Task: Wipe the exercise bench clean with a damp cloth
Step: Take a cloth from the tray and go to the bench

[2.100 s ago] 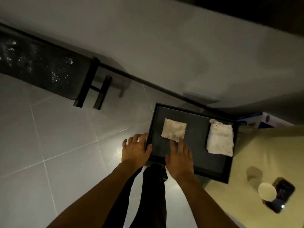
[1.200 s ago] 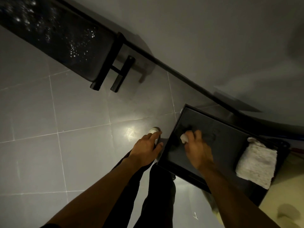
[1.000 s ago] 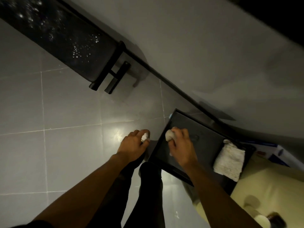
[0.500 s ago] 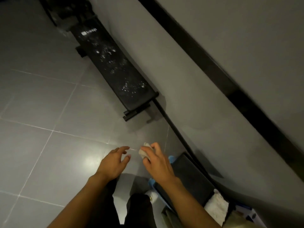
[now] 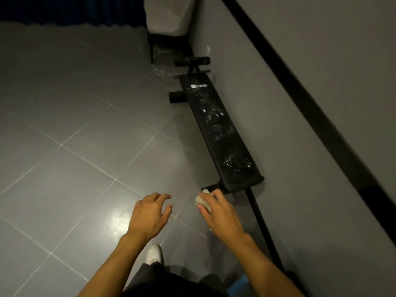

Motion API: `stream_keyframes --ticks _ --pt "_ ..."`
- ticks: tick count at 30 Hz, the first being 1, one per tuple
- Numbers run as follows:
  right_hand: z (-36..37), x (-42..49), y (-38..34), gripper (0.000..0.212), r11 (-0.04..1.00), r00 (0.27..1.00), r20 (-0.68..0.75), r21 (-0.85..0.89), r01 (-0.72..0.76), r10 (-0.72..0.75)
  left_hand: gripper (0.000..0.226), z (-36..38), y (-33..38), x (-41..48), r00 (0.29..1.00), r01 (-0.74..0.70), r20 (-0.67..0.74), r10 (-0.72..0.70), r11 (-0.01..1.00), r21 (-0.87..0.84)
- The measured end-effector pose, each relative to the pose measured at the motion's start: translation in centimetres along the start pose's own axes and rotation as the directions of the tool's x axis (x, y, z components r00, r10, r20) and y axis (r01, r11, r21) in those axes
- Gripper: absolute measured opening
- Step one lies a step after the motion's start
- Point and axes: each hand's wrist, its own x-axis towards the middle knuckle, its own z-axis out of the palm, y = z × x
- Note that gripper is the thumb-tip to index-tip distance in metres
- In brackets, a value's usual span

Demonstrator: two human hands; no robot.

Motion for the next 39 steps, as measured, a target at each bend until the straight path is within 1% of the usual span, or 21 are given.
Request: stream_keyframes --ticks 2,6,7,10,12,16,18,20,23,25,30,33,34,37,39 --pt "0.1 2.8 -1.8 0.032 1.000 1.000 0.007 -0.010 0.029 -0.028 0.045 -2.1 -2.0 1.6 0.999 0.029 -0.030 -0.028 0.999 0.016" --pt "0.2 9.4 -4.1 0.033 0.994 0.997 0.053 -0.083 0.064 -0.060 0.060 -5.3 -4.4 6.0 0.996 0.078 -0.034 -0.078 0.997 0.007" --pt "0.2 11.3 -4.4 0.034 0.993 0.996 0.054 -0.098 0.071 -0.066 0.059 -5.8 -4.7 7.5 0.996 0.082 -0.025 -0.082 0.997 0.009" --pt "0.3 17.2 -4.4 0.036 0.990 0.995 0.068 -0.110 0.083 -0.076 0.048 -7.0 -5.1 13.0 0.997 0.082 -0.005 -0.082 0.996 0.017" --pt "0.2 21.4 -4.0 0.038 0.992 0.995 0.059 -0.095 0.087 -0.081 0.046 -7.8 -5.0 17.1 0.998 0.062 0.008 -0.062 0.998 0.029" --pt "-0.7 30.6 -2.2 0.042 1.000 1.000 0.018 -0.013 0.022 -0.022 0.055 -10.4 -4.0 27.3 0.999 0.025 0.034 -0.025 1.000 0.020" --pt "-2.0 35.5 -1.3 0.044 0.999 1.000 -0.003 0.029 -0.022 0.022 0.049 -12.2 -3.4 32.6 0.999 0.029 0.043 -0.030 0.999 0.031" --pt "-3.7 40.2 -0.8 0.044 0.996 0.998 -0.005 0.059 -0.067 0.067 0.050 -14.3 -2.5 37.1 0.998 0.037 0.052 -0.039 0.998 0.043" --pt "-6.0 46.9 -0.1 0.039 0.996 0.998 -0.023 0.059 -0.060 0.061 0.061 -17.2 -1.7 43.0 0.997 0.035 0.061 -0.039 0.998 0.060" --pt "-7.1 51.5 0.2 0.038 0.996 0.997 -0.037 0.062 -0.067 0.069 0.064 -18.9 -1.6 47.1 0.997 0.028 0.069 -0.032 0.997 0.068" --pt "-7.7 61.8 -0.2 0.039 0.993 0.996 -0.050 0.098 -0.072 0.078 0.062 -20.8 -3.6 57.1 0.993 0.053 0.103 -0.057 0.998 0.045" --pt "-6.9 67.5 -0.8 0.042 0.984 0.991 -0.030 0.125 -0.129 0.134 0.068 -21.5 -6.1 63.4 0.991 0.043 0.122 -0.046 0.999 0.025" --pt "-6.5 69.5 -1.0 0.040 0.979 0.987 -0.025 0.133 -0.156 0.160 0.068 -21.8 -7.0 65.8 0.990 0.031 0.139 -0.035 0.999 0.026" --pt "-5.9 74.8 -1.7 0.033 0.960 0.969 -0.032 0.153 -0.236 0.243 0.051 -23.6 -8.7 72.6 0.979 -0.007 0.202 -0.003 0.999 0.047" --pt "-6.0 78.5 -2.2 0.033 0.940 0.950 -0.044 0.165 -0.299 0.310 0.045 -25.3 -9.7 77.1 0.970 -0.035 0.242 0.022 0.998 0.048"
